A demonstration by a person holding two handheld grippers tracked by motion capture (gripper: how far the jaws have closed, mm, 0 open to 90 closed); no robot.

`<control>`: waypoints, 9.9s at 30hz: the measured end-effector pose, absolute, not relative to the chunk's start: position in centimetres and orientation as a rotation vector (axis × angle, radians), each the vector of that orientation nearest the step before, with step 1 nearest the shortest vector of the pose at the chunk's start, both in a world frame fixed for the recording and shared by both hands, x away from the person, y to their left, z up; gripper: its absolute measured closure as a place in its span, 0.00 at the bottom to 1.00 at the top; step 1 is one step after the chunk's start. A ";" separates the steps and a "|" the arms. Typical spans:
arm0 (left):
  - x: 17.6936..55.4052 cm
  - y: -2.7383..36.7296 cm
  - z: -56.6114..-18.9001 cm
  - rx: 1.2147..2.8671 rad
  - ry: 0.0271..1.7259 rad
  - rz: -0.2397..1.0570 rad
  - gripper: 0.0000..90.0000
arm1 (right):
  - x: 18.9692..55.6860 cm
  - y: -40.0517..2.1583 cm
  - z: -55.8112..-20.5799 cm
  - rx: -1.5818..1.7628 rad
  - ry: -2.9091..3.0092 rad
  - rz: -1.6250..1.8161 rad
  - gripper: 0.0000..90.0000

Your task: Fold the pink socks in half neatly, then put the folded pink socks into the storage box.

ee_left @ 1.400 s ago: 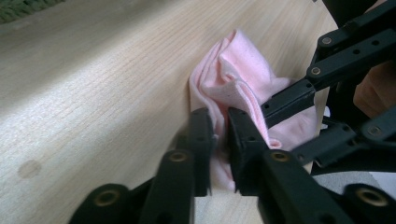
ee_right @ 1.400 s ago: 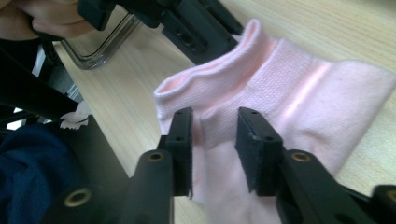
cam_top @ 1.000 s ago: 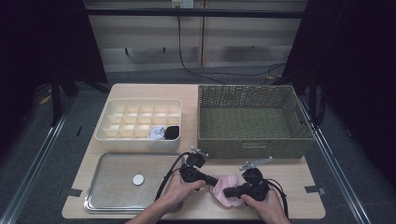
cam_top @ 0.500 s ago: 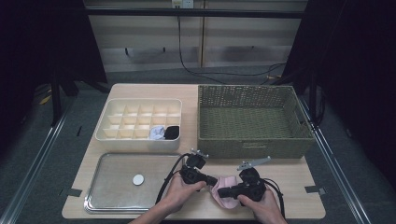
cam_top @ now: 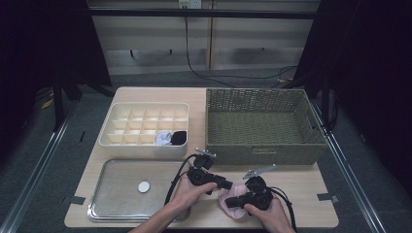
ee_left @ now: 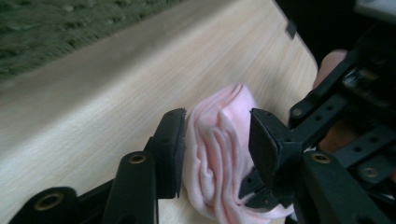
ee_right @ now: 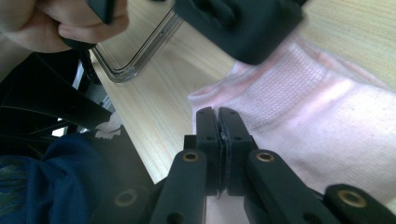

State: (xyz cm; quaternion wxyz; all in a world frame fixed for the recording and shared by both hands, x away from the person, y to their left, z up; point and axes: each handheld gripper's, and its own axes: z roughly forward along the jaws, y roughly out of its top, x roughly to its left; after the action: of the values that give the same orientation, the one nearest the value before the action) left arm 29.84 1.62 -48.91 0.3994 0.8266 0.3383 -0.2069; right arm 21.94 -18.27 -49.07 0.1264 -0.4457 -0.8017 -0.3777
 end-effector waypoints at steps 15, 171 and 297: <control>29.1 2.0 -49.7 2.143 0.889 -0.467 0.88 | 21.4 -19.3 -48.8 -1.334 -2.369 -1.077 0.95; 30.3 2.4 -47.9 2.027 0.887 -0.511 0.65 | 22.2 -19.8 -48.5 -1.368 -2.330 -1.212 0.90; 29.5 6.7 -45.7 2.072 0.888 -0.461 0.81 | 20.7 -25.2 -46.2 -1.633 -2.239 -1.367 0.51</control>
State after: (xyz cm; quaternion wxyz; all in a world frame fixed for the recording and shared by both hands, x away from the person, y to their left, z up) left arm 29.51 6.68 -45.71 0.4079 0.8222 0.3523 -0.1830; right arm 20.75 -25.23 -46.21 0.0258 -0.5282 -0.7245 -0.4421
